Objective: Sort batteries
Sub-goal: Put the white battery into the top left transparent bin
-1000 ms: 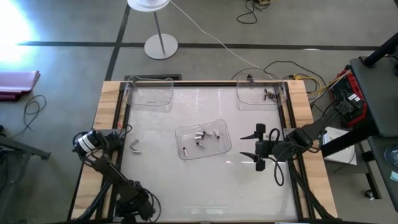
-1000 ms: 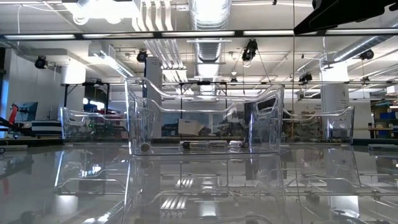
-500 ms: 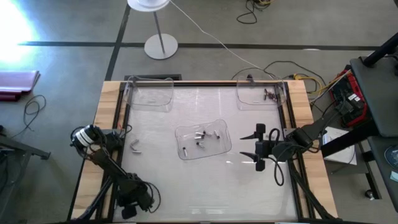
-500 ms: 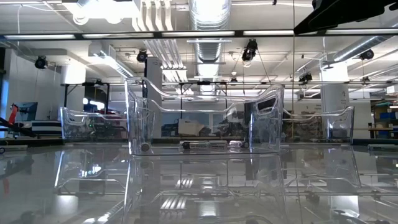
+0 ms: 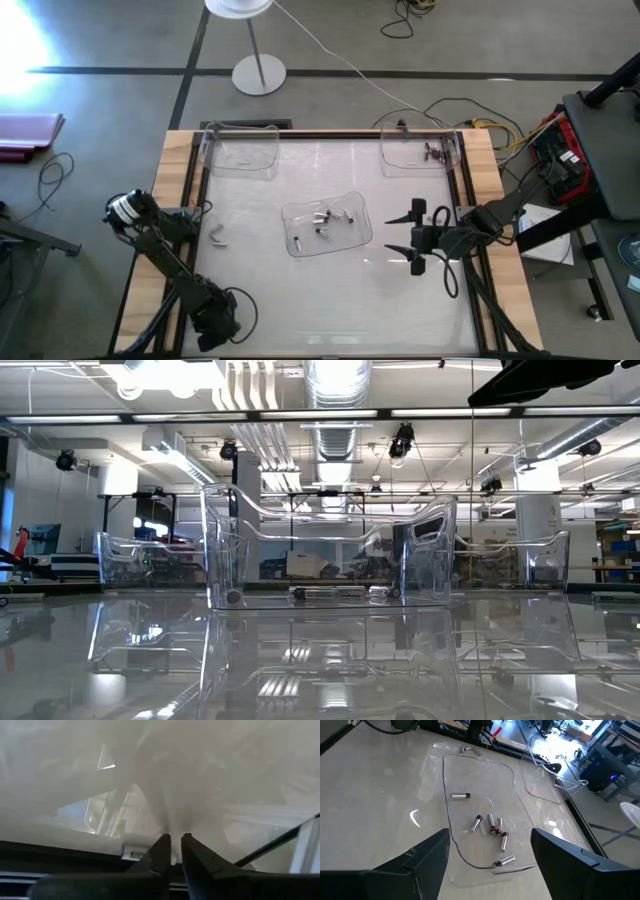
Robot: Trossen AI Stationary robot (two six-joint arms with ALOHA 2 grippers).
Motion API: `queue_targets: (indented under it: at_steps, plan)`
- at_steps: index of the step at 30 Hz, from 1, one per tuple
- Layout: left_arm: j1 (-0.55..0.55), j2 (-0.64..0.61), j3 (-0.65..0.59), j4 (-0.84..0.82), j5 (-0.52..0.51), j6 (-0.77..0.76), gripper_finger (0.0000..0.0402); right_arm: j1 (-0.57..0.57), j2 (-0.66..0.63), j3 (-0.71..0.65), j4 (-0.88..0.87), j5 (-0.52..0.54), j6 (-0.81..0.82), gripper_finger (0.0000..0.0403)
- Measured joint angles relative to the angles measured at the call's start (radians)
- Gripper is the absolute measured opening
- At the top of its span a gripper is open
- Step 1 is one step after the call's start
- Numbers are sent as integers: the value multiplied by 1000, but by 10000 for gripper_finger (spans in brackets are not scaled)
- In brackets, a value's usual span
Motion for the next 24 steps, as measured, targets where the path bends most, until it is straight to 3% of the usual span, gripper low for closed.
queue_targets:
  at_steps: [8, 15, 21, 24]
  plan:
    - [9, 1, 40, -26, -77, -69, 127, 0, 0, 0, 0, 4, 1, 273]
    - [10, -12, 99, -51, -94, -304, 213, 0, 0, 0, 19, 4, -19, 284]
    - [10, -51, 132, -120, -127, -537, 227, 0, 0, 0, 20, 4, -24, 284]
    - [8, -60, 125, -133, -111, -575, 223, 0, 0, 0, 19, 4, -19, 280]
